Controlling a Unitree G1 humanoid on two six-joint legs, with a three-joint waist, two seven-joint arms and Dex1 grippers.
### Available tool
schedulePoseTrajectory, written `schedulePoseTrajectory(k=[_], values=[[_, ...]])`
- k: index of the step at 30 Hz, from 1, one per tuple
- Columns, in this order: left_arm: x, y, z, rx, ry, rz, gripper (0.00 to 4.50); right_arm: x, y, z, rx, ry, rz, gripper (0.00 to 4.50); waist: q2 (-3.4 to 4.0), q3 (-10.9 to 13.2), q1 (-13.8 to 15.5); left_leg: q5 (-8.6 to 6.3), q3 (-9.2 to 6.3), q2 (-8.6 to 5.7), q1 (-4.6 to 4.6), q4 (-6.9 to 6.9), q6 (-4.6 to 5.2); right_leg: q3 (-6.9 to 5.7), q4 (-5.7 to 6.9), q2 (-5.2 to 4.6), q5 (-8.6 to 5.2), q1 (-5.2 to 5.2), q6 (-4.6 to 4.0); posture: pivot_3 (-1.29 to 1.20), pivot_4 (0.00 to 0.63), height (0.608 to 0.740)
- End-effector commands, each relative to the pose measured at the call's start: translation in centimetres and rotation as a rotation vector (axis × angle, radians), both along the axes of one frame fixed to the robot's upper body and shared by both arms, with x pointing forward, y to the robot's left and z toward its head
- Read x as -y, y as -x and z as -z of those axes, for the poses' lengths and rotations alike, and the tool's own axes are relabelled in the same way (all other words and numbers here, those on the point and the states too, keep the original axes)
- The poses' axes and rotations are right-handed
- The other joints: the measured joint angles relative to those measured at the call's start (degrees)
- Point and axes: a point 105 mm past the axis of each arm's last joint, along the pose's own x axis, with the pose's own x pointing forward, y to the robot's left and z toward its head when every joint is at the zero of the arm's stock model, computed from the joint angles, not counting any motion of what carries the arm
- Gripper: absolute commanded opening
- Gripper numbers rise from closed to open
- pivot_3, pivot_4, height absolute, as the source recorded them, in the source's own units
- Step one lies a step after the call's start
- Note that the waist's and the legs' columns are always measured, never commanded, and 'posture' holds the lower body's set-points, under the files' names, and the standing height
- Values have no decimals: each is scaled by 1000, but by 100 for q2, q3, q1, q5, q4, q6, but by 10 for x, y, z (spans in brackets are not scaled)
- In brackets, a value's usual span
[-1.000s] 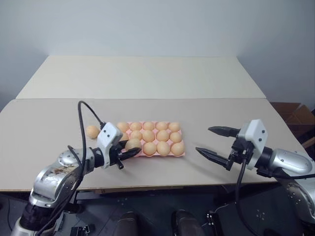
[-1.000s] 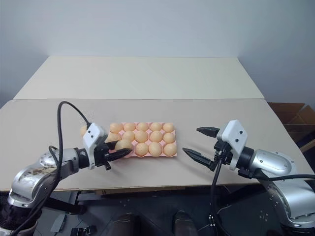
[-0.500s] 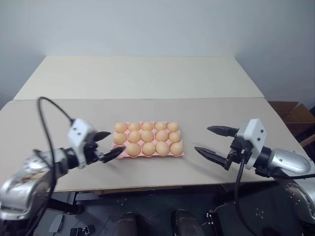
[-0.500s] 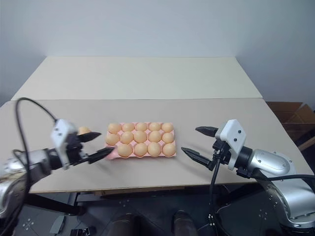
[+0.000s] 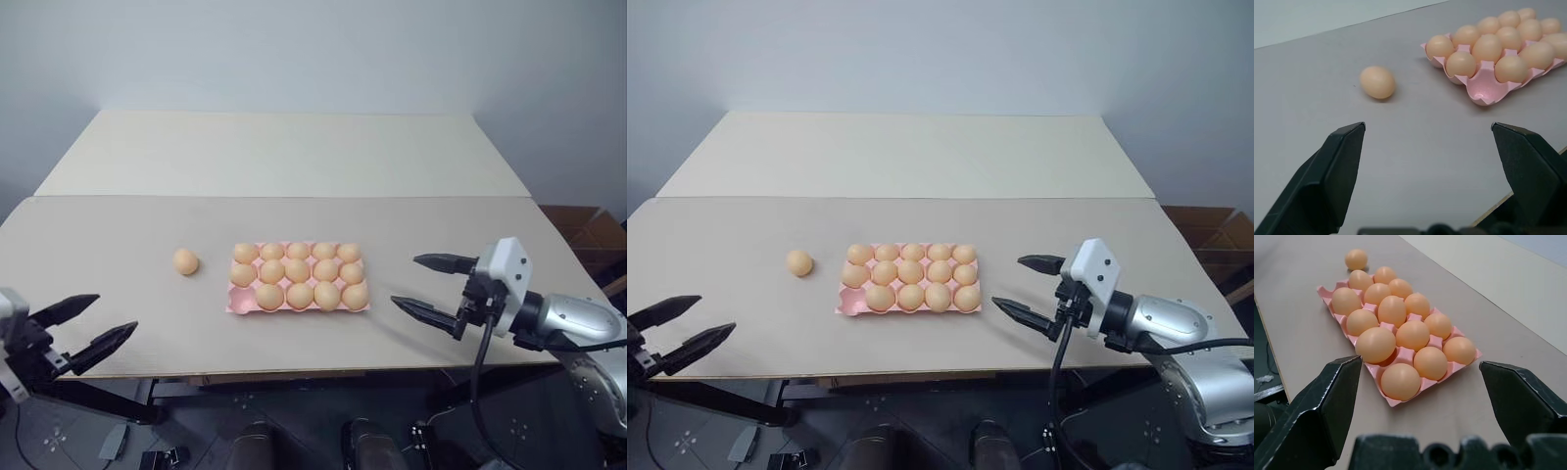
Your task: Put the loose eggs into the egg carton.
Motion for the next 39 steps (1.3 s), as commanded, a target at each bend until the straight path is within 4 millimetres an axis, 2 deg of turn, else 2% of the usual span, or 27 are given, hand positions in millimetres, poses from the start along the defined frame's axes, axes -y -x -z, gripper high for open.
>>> schedulePoseTrajectory(k=[1,5,7,13,16,19,23,28,36,37,39], values=[[5,-1,-9,59,-10,1,4487,1,1,-12,64,12,-15,4500,0,0,3,0,0,0,0,0,0,0,1,2,0,0,0,0,150,740],[10,-9,-7,53,0,0,4487,1,1,-14,67,14,-19,4500,0,0,5,0,0,1,1,0,0,0,3,4,3,0,-5,0,150,740],[12,-18,-5,40,2,-24,4487,1,0,-15,70,14,-19,4500,0,0,9,0,0,0,1,0,0,0,3,4,4,1,-6,0,150,740],[13,-72,5,4,0,-191,4487,-3,-2,-15,75,8,-20,4500,-1,0,20,1,-3,-3,3,0,0,0,6,6,10,7,0,0,150,740],[15,-109,12,-2,15,-315,4487,-6,-3,-16,83,7,-25,4500,-3,0,16,1,-3,-5,4,1,0,1,5,7,40,8,9,0,150,740],[18,-133,21,-33,28,-392,4487,-7,-4,-17,90,7,-24,4500,-5,-1,-1,1,-7,-8,-1,1,1,-1,1,10,55,9,12,0,150,740],[31,-154,33,-64,42,-401,4487,-9,-3,-18,97,4,-19,4500,-6,-1,-43,0,-7,-9,-11,0,2,0,-3,10,55,4,14,0,150,740],[44,-170,46,-119,76,-408,4487,-10,-3,-18,102,1,-16,4500,-7,0,-32,0,-9,-12,-12,1,2,-4,-1,7,56,5,15,0,150,740],[50,-169,44,-93,99,-365,2011,-10,-3,-18,110,-19,4,4500,-8,0,-48,1,-11,-11,-10,1,1,-3,1,8,57,6,16,0,150,740],[51,-166,39,-69,93,-349,1854,-11,-4,-18,113,-20,9,4500,-8,0,-52,1,-11,-12,-9,1,2,-3,1,7,57,5,16,0,150,740],[53,-160,29,-19,83,-297,1854,-11,-3,-18,115,-23,14,4500,-8,0,-55,1,-10,-11,-10,1,1,-2,0,6,57,5,16,0,150,740]])
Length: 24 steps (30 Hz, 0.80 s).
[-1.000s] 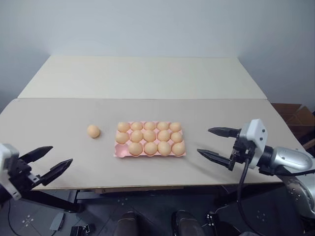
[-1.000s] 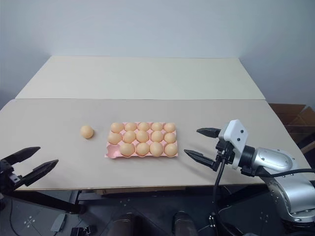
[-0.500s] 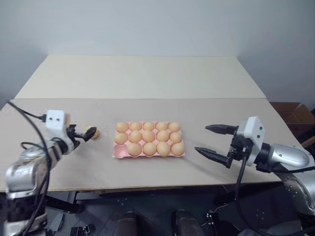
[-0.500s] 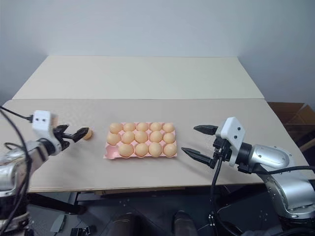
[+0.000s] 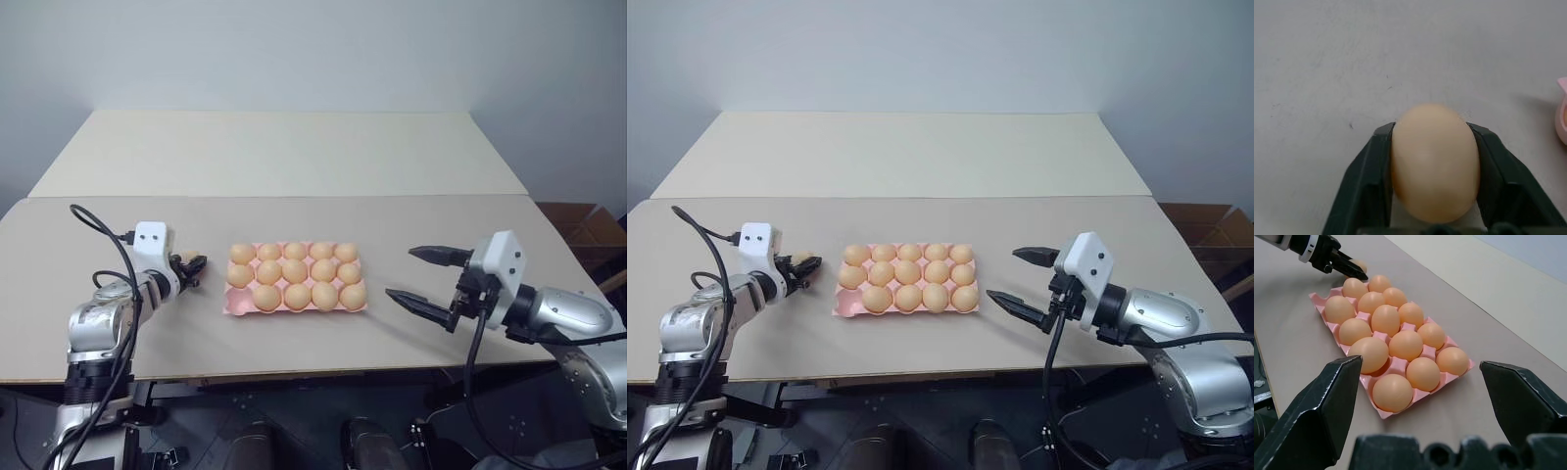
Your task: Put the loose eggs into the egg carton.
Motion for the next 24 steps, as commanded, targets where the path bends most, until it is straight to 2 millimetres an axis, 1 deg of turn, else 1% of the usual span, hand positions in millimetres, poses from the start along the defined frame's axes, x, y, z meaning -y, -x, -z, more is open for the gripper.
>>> schedulePoseTrajectory(k=[1,3,4,5,7,9,13,16,21,24], values=[[10,11,-40,165,-26,130,1854,-3,4,-11,66,-2,-4,4500,0,0,1,0,0,0,-1,0,0,0,-1,-1,0,-1,0,0,150,740],[29,26,-55,211,-18,293,1854,-4,5,-11,64,-4,-2,4500,0,1,-5,0,0,2,-5,0,0,0,-1,-1,0,-5,-1,0,150,740],[40,36,-59,220,-15,393,1854,-4,5,-10,62,-4,-2,4500,0,1,-2,0,0,2,-6,0,0,-1,0,0,0,-7,-1,0,150,740],[46,42,-60,220,-13,453,1854,-5,5,-10,61,-4,-3,4500,1,0,-1,0,0,3,-6,0,0,-1,1,-1,-1,-7,-2,0,150,740],[64,60,-53,188,-9,598,1854,-6,6,-9,58,-7,-5,4500,4,0,15,0,2,1,0,0,0,0,1,-4,-2,-3,-4,0,150,740],[73,70,-43,150,-15,683,1854,-8,6,-9,57,-10,-5,4500,5,-1,15,0,7,1,4,0,0,3,1,-4,-4,-1,-5,0,150,740],[80,73,-31,92,-23,712,1854,-8,7,-7,54,-13,2,4500,4,1,42,2,6,2,6,2,-1,2,3,1,-7,0,-11,0,150,740],[81,72,-30,62,-6,708,2791,-8,8,-8,54,-15,10,4500,4,0,46,2,5,2,7,3,-1,2,6,2,-13,0,0,0,150,740],[78,69,-39,79,-31,708,4431,-7,8,-9,56,-15,15,4500,4,0,48,2,4,2,3,3,0,2,4,2,-8,-2,2,0,150,740],[70,69,-54,147,-65,691,4475,-7,8,-10,61,-14,19,4500,4,1,29,1,4,2,3,3,0,3,2,1,-7,-2,1,0,150,740]])
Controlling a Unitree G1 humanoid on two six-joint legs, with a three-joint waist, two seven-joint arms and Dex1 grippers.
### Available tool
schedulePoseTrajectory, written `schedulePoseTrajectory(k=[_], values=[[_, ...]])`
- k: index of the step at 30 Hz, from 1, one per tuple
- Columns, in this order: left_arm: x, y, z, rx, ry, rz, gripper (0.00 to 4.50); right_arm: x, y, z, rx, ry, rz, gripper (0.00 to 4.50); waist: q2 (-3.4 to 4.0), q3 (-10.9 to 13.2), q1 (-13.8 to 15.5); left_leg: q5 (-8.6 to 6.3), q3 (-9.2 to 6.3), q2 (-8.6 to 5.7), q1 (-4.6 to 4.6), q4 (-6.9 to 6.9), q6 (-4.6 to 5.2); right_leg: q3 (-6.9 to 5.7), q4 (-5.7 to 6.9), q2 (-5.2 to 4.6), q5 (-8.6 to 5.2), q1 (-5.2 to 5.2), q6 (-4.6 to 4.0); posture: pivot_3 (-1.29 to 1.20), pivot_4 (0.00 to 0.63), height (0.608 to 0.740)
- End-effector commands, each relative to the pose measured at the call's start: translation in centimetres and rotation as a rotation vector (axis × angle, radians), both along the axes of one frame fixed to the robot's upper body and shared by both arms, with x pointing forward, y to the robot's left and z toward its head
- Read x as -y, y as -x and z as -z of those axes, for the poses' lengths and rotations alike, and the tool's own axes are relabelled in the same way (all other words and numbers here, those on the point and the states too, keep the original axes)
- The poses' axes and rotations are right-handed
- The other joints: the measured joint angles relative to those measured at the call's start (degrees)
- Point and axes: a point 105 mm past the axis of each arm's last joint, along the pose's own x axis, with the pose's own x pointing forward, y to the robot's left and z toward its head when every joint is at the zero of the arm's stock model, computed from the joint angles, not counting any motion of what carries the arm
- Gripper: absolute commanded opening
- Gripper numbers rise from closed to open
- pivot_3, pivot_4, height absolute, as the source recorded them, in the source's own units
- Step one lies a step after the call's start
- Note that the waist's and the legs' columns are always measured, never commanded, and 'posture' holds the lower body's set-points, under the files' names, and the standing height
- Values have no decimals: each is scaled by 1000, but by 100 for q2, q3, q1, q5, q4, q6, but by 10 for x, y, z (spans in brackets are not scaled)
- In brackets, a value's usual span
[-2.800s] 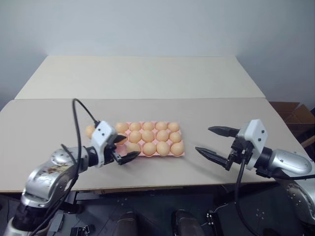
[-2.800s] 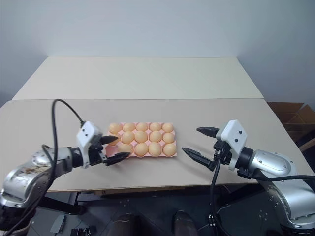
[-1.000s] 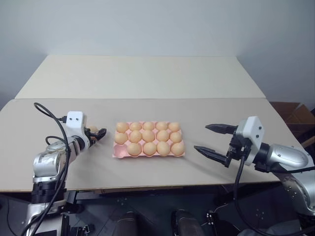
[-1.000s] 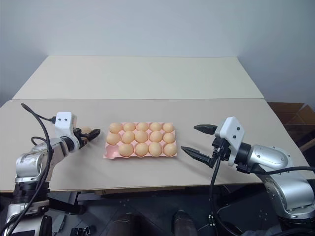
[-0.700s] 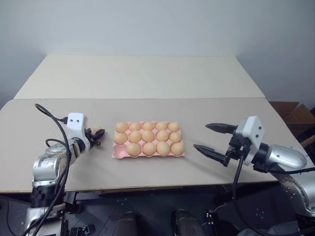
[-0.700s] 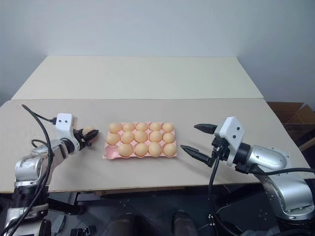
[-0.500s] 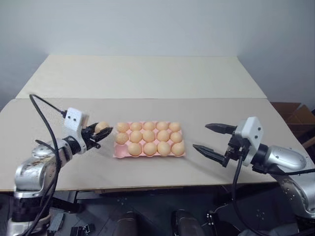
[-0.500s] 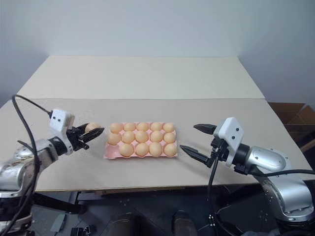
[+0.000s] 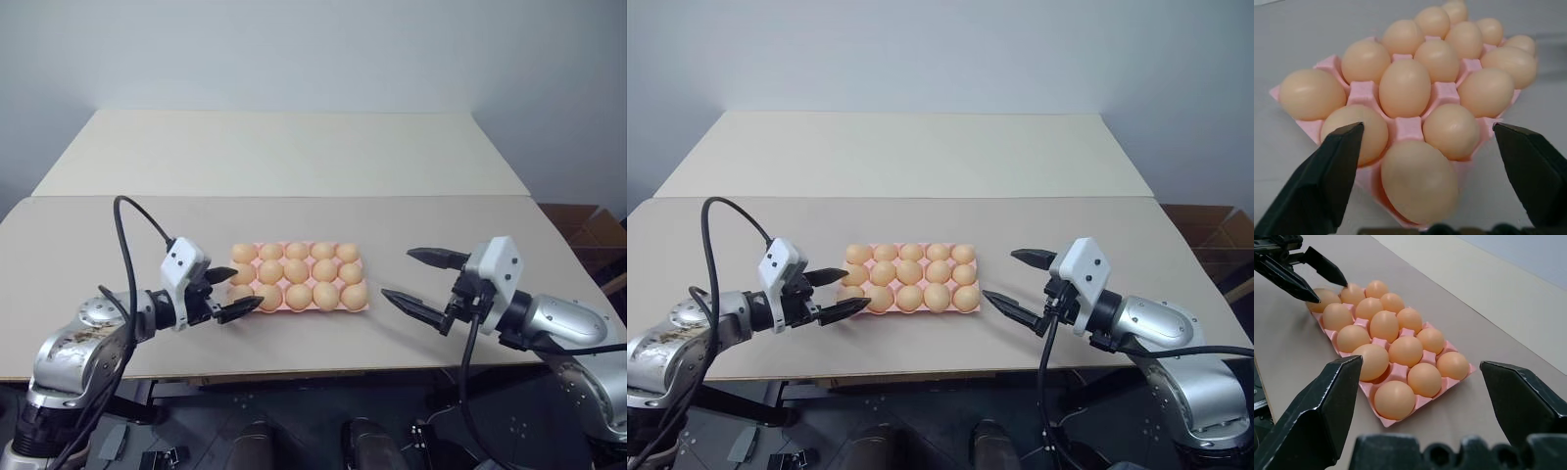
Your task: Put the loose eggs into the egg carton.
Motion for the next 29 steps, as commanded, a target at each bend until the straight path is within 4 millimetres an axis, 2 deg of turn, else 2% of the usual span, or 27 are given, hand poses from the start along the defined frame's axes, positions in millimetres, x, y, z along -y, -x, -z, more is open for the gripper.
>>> schedulePoseTrajectory(k=[1,3,6,10,15,18,22,29], values=[[-9,2,-32,130,6,-2,4475,-1,3,-12,49,3,-6,4500,0,0,-11,0,0,0,0,0,0,0,0,0,0,0,0,0,150,740],[-18,7,-43,177,11,-3,4475,-1,3,-12,49,3,-8,4500,0,0,-21,0,-1,3,0,0,0,-2,1,2,-1,-1,0,0,150,740],[-44,21,-51,214,-16,-4,4475,1,3,-13,48,9,-15,4500,1,0,-64,0,0,5,1,0,0,-2,3,3,-3,-3,-5,0,150,740],[-76,43,-54,193,-61,-23,4475,6,1,-12,42,23,-24,4500,2,1,-85,-1,2,7,1,-1,0,-4,2,1,-12,-4,-18,0,150,740],[-100,75,-50,139,-51,-37,4475,11,5,-11,31,46,-92,4500,4,2,-83,-1,8,7,4,-1,0,-1,0,-5,-35,-4,-31,0,150,740],[-104,85,-48,131,1,-80,4475,15,10,-10,9,48,-138,4500,4,2,-46,-1,7,10,4,-1,0,-3,-1,-6,-37,-4,-31,0,150,740],[-97,90,-44,134,19,-76,4475,18,11,-10,0,54,-151,4500,3,2,-3,-1,6,11,7,-1,-1,-3,0,-5,-42,-1,-21,0,150,740],[-94,97,-35,103,-21,-61,4475,21,8,-9,-8,62,-157,4500,3,2,5,-1,9,11,8,0,-1,-1,2,-2,-41,-3,-24,0,150,740]])
